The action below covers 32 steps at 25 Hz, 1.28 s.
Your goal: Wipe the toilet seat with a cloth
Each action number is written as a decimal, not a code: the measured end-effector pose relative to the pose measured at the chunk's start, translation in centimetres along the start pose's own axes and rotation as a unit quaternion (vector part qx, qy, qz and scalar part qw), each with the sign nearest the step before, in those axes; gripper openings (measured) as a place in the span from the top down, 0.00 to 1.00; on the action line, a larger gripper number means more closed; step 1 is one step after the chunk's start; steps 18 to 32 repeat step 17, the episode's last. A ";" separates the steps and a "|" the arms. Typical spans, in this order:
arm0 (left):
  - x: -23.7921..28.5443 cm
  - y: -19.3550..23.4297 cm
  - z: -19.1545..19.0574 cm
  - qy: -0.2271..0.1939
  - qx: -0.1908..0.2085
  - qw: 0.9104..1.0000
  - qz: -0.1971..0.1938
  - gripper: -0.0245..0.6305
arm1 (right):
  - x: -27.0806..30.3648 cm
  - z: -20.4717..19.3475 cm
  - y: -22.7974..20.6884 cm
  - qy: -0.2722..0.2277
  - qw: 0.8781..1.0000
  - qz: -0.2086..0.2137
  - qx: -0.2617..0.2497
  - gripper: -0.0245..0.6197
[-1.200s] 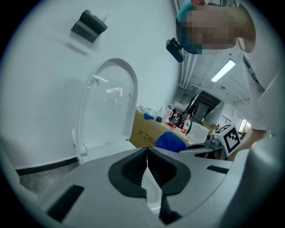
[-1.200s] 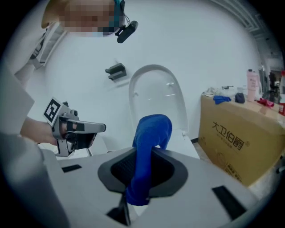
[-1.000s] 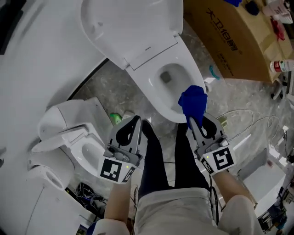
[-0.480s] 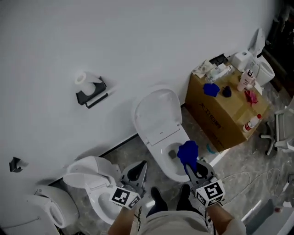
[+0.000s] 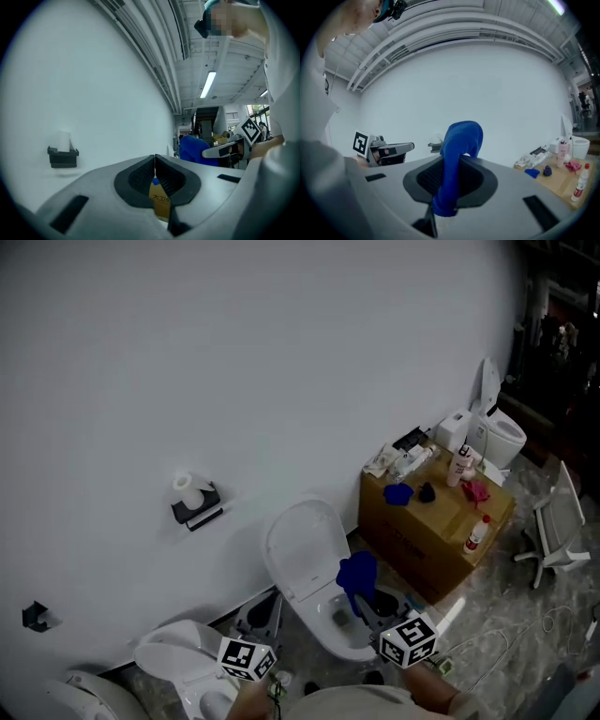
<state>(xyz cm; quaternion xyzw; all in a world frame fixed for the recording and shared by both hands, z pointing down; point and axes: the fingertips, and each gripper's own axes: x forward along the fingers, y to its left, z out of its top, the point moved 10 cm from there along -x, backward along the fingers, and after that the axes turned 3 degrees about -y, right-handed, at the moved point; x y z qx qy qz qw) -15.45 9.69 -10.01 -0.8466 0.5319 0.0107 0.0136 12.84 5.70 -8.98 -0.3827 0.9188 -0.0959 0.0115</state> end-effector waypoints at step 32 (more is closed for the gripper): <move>2.1 -4.2 1.9 -0.045 -0.010 0.998 -0.049 0.95 | -2.0 2.8 -0.3 -0.035 0.999 0.003 -0.010 0.88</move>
